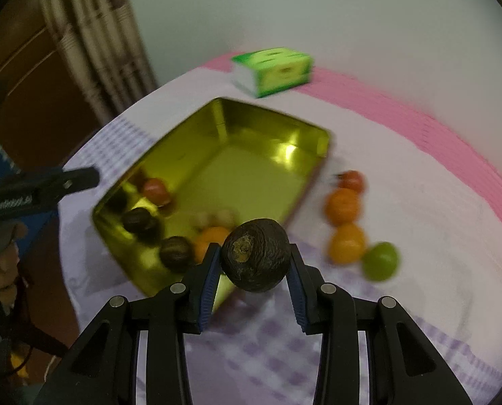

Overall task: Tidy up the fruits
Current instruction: 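Carry the dark brown fruit with the right gripper over the tray, then open the right gripper to drop the fruit into the tray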

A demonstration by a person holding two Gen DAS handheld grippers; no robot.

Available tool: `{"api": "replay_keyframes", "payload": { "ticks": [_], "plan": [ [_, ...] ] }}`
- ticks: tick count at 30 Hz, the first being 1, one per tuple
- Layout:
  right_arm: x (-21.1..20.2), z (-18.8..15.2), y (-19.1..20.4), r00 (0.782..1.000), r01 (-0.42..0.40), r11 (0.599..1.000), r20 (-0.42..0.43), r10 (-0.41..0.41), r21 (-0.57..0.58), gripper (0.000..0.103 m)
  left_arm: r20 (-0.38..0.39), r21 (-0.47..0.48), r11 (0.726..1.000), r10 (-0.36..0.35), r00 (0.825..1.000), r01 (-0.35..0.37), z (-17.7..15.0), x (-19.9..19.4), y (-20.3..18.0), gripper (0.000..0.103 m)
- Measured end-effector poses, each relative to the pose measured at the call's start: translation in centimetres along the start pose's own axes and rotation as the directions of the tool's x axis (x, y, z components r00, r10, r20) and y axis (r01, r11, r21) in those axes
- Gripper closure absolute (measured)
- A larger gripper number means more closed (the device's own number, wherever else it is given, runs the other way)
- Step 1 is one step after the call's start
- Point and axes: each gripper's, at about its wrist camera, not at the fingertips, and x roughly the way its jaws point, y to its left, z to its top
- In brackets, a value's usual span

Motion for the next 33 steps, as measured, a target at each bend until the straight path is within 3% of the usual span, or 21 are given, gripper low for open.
{"api": "replay_keyframes", "payload": {
  "ticks": [11, 33],
  "plan": [
    [3.5, -0.5, 3.2, 0.995, -0.053, 0.996, -0.088, 0.047, -0.070, 0.064, -0.006, -0.042, 0.999, 0.004, 1.000, -0.004, 0.2, 0.4, 1.2, 0.007],
    [3.8, -0.4, 3.2, 0.996, -0.049, 0.997, -0.084, 0.043, -0.062, 0.063, -0.010, -0.050, 0.999, 0.010, 1.000, -0.010, 0.1, 0.6, 1.3, 0.007]
  ]
}}
